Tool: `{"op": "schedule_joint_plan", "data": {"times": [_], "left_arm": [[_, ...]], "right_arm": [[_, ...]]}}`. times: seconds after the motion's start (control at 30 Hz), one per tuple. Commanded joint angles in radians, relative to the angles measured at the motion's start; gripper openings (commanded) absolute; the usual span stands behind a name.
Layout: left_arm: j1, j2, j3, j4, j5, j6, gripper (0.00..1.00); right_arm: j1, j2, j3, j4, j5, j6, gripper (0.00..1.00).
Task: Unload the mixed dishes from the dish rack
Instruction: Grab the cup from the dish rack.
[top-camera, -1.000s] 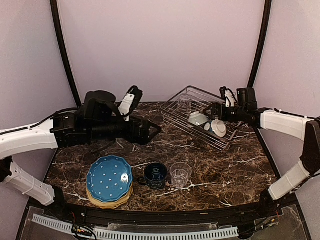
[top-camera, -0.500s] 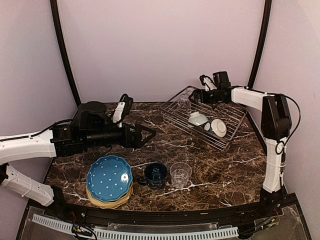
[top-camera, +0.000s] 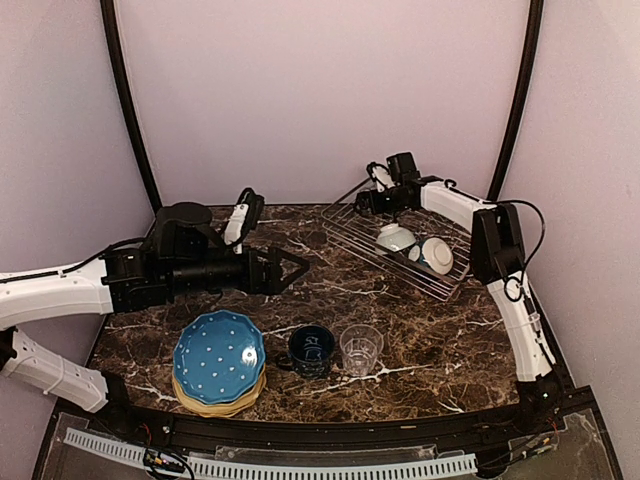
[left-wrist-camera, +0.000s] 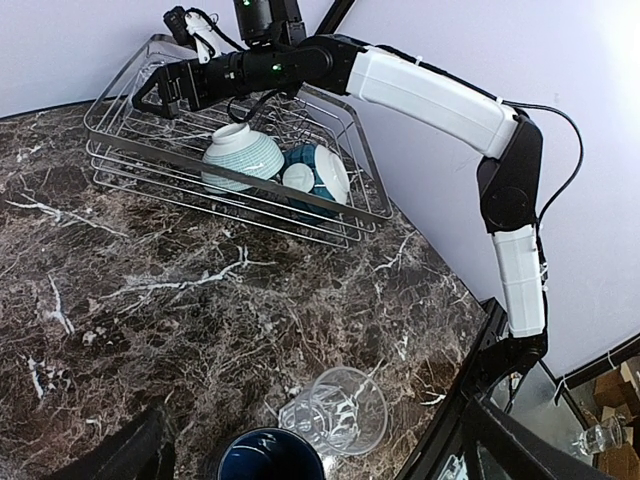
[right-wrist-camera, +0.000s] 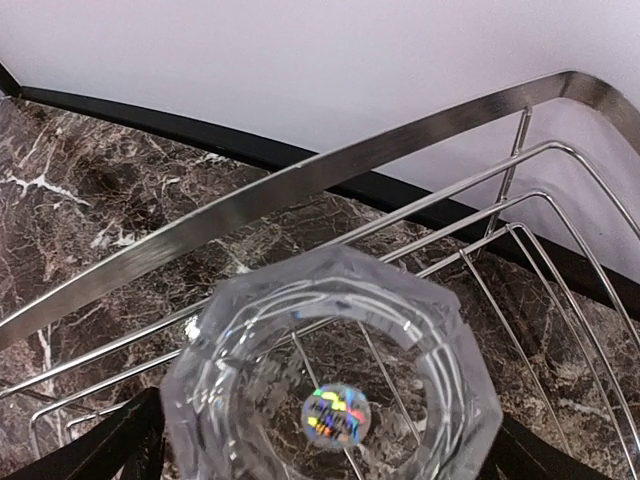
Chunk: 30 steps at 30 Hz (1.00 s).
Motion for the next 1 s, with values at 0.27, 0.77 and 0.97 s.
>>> {"op": "schedule_joint_plan", "data": {"times": [0.27, 0.77, 0.97], "left_arm": [[0.012, -0.006, -0.013, -0.001, 0.025, -0.027, 0.99], [0.011, 0.059, -0.011, 0.073, 0.108, -0.113, 0.99], [0.011, 0.071, -0.029, 0.131, 0.129, -0.145, 0.99]], "right_arm": [[0.015, -0.021, 0.043, 0.051, 0.072, -0.056, 0.65], [0.012, -0.671, -0.639, 0.292, -0.004, 0.027, 0.47], [0.009, -0.983, -1.080, 0.536, -0.217, 0.167, 0.46]]}}
